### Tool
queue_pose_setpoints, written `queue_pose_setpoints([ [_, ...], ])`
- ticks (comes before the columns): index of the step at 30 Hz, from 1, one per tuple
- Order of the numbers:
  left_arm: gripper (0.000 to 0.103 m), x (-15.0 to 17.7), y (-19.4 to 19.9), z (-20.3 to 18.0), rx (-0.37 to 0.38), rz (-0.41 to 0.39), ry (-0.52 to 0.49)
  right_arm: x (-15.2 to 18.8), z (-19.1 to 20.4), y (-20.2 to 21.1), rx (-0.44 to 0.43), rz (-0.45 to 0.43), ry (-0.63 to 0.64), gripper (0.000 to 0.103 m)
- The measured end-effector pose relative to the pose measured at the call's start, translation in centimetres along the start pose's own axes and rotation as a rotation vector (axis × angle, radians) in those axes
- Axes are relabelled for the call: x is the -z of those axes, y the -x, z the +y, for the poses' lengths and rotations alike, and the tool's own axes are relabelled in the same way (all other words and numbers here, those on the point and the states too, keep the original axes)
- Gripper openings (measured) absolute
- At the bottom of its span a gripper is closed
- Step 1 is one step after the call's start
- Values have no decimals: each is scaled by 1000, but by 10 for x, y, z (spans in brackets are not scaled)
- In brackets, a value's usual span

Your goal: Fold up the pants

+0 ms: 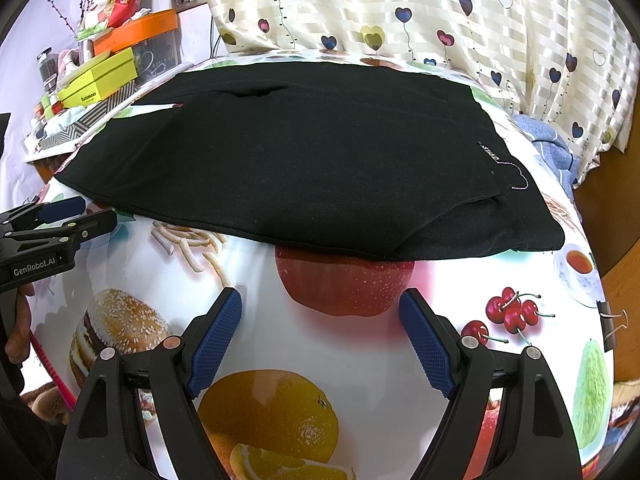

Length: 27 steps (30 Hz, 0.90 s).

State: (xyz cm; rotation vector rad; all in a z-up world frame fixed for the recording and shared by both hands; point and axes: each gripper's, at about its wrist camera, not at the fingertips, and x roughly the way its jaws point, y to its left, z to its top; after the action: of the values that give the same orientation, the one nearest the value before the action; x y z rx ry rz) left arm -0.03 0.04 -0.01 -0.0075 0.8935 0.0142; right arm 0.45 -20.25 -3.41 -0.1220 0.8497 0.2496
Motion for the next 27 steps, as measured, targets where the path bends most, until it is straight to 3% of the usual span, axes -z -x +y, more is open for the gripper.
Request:
queue_pose_setpoints([
  [27,74,-3,-1,-1,0,0,-1,0,0,-1,0,4,0,81],
])
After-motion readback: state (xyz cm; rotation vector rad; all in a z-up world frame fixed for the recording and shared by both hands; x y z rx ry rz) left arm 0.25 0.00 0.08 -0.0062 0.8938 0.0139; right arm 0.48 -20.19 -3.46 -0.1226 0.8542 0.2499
